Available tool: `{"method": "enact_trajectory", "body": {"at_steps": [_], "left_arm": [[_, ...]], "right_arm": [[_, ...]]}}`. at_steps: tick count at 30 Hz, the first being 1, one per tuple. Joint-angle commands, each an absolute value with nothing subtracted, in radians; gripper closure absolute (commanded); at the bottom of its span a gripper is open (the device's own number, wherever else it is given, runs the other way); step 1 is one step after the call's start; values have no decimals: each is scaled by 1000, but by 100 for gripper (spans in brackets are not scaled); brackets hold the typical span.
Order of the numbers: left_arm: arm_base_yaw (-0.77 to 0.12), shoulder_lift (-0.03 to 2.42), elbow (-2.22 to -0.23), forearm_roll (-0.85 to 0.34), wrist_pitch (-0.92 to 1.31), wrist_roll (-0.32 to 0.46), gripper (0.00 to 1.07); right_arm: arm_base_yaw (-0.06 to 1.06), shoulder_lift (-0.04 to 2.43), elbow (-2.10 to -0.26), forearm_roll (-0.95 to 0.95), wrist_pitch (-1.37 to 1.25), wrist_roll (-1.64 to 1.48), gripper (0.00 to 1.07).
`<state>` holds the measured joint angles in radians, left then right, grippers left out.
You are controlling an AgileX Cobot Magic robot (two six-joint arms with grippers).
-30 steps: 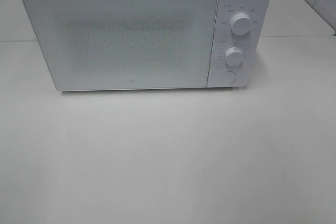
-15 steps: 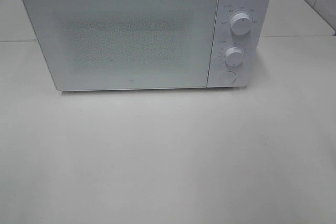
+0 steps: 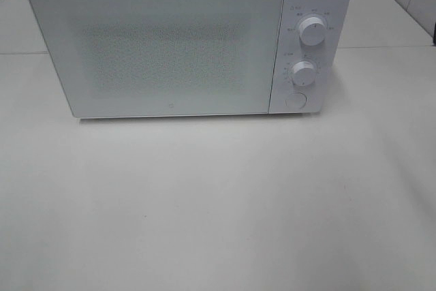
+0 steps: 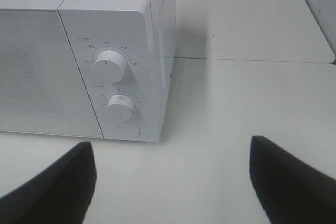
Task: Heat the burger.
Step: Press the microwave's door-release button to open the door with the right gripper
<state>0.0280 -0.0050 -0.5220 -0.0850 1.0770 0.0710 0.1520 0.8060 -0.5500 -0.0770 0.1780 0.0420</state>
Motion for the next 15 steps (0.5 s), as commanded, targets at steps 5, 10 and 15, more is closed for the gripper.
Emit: {"method": "enact_trajectory", "body": {"at_steps": [5, 10, 15], "left_arm": [[30, -18, -518, -86, 1071, 65, 7], [30, -18, -518, -86, 1071, 65, 7], [30, -18, -518, -86, 1071, 65, 7]], "right_arm": [[151, 951, -555, -79, 31, 50, 36], [151, 1022, -555, -79, -45, 66, 36], [151, 1104, -555, -87, -133, 126, 40]]}}
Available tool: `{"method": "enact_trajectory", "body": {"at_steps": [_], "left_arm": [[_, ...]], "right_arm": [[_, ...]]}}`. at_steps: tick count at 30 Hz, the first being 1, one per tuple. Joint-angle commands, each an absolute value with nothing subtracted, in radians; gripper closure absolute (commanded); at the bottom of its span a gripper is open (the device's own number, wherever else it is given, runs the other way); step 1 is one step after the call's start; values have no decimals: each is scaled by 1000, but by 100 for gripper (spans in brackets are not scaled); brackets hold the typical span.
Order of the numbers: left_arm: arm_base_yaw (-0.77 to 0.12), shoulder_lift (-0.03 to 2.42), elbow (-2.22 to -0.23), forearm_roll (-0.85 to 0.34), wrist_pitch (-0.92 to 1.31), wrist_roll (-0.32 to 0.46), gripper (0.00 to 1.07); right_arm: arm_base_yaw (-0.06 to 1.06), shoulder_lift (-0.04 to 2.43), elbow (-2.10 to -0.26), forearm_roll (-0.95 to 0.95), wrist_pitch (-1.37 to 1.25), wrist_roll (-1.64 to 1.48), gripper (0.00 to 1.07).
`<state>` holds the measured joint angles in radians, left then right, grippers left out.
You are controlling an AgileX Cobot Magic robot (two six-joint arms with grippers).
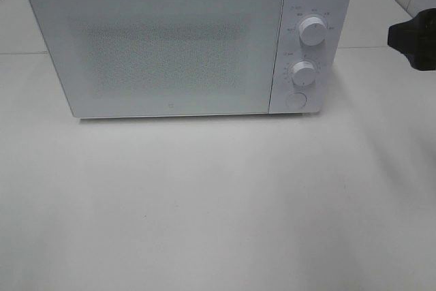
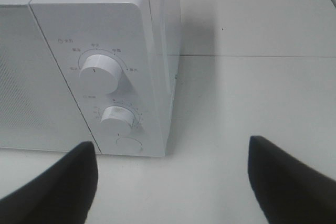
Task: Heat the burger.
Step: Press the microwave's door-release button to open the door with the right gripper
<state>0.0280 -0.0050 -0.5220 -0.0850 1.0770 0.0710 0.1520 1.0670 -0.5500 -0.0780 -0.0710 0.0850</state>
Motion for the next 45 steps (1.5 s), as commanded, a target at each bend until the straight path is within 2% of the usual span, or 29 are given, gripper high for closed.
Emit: {"method": "enact_trajectory", "body": {"at_steps": [1, 4, 5, 6, 8, 9, 11, 14, 17, 20, 28, 36, 45], "left_arm": [[30, -18, -518, -86, 1071, 65, 7], [30, -18, -518, -86, 1071, 65, 7], [30, -18, -518, -86, 1071, 65, 7], [30, -18, -518, -86, 1071, 65, 7], [30, -18, -518, -86, 1071, 65, 7], [30, -18, -518, -86, 1071, 65, 7], [30, -18, -518, -86, 1071, 65, 7], [30, -18, -518, -86, 1071, 65, 7], [30, -18, -518, -86, 1071, 65, 7], [30, -18, -518, -86, 1071, 65, 7], [30, -18, -518, -86, 1071, 65, 7], [30, -18, -518, -86, 1071, 65, 7], [30, -18, -518, -86, 1071, 65, 7]], "right_arm": [[151, 1134, -555, -89, -166, 158, 44], [151, 1179, -555, -108, -221, 230, 51], [151, 1208, -554, -112, -259, 297, 57], [151, 1208, -554, -112, -259, 297, 57], [151, 1252, -535, -112, -341, 403, 68], [151, 1252, -535, -112, -341, 403, 68], [151, 1292, -499, -112, -441, 512, 79], [151, 1302, -487, -112, -474, 542, 82], [153, 1358, -425, -113, -600, 709, 91], [153, 1370, -411, -113, -625, 745, 92], [153, 1463, -285, -263, -855, 1226, 107], [154, 1533, -222, -276, -1041, 1437, 107], [154, 1556, -170, -254, -1072, 1560, 107]]}}
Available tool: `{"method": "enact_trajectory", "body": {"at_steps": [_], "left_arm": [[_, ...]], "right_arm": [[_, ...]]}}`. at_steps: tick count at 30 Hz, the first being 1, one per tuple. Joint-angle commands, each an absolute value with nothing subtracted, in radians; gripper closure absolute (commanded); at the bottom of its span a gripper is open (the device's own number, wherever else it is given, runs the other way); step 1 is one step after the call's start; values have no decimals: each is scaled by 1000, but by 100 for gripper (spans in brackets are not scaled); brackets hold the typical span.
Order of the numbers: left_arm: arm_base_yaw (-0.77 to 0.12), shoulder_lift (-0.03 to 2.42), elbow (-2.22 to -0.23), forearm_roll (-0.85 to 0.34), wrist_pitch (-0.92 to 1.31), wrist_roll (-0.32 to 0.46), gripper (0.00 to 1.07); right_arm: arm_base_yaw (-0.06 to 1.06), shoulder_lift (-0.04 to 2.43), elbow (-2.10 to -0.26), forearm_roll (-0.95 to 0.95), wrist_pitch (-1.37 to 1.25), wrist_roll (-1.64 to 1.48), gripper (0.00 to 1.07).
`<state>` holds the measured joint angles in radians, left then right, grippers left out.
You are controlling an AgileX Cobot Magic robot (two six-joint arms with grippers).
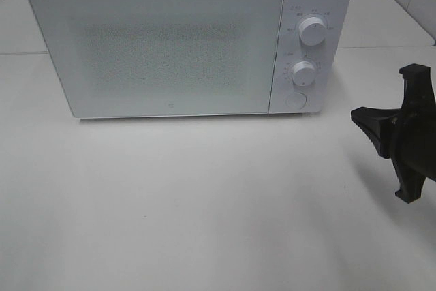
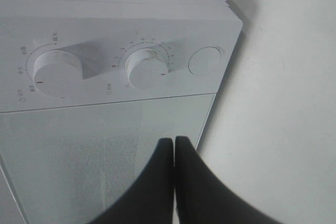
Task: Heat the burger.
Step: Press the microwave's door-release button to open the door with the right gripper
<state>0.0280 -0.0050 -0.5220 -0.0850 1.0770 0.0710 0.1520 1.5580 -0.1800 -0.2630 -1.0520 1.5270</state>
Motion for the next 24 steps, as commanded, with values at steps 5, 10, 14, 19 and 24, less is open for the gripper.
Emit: {"method": "enact_trajectory", "body": {"at_steps": [5, 10, 14, 19, 24], "left_arm": [[30, -18, -518, -86, 1071, 65, 7], [30, -18, -518, -86, 1071, 65, 7], [30, -18, -518, -86, 1071, 65, 7], [30, -18, -518, -86, 1071, 65, 7], [30, -18, -518, -86, 1071, 65, 7]], "right_arm": [[235, 1556, -165, -147, -1081, 1584, 107], [376, 1556, -165, 30, -1084, 1553, 107], [440, 1556, -165, 119, -1084, 1532, 107], [533, 1556, -165, 230, -1084, 1497, 107], [585, 1556, -165, 314, -1084, 1470, 107]]}}
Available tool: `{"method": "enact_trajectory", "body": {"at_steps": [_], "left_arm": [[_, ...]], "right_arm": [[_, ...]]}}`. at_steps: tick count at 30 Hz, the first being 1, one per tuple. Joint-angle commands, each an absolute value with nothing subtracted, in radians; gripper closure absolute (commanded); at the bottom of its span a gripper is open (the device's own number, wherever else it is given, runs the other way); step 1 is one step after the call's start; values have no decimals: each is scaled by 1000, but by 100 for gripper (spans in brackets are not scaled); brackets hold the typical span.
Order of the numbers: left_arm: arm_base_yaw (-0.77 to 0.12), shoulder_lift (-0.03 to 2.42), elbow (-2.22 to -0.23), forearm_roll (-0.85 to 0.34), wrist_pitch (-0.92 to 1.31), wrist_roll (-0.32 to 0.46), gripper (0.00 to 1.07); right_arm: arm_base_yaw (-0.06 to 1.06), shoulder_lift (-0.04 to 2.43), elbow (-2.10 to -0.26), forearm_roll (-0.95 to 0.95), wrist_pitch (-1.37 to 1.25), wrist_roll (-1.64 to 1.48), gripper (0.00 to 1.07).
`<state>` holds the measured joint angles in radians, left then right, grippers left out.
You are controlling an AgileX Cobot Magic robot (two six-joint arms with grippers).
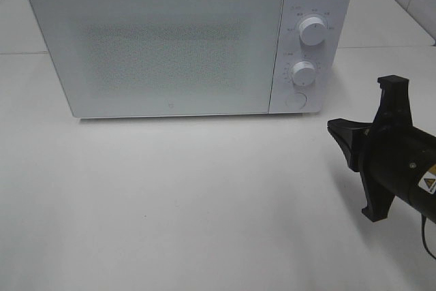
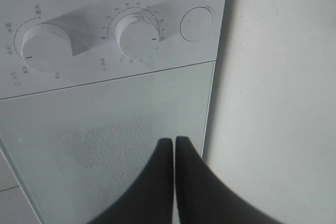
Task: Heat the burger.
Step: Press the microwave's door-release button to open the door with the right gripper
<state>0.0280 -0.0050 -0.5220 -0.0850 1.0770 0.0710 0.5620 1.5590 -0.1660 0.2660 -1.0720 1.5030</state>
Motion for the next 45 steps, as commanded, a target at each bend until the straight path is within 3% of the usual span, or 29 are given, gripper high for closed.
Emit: {"method": "enact_trajectory", "body": {"at_steps": [1, 8, 31, 45], "left_arm": [[30, -18, -518, -86, 1071, 65, 7], [30, -18, -518, -86, 1071, 65, 7], [30, -18, -518, -86, 1071, 65, 7], [30, -8, -518, -86, 1071, 65, 7]], "right_arm": [[585, 1556, -165, 314, -1084, 1470, 107], [595, 1585, -187, 397, -1087, 1411, 107], [593, 1838, -368, 401, -1112, 1446, 107], [498, 1925, -474, 342, -1084, 1445, 107]]}}
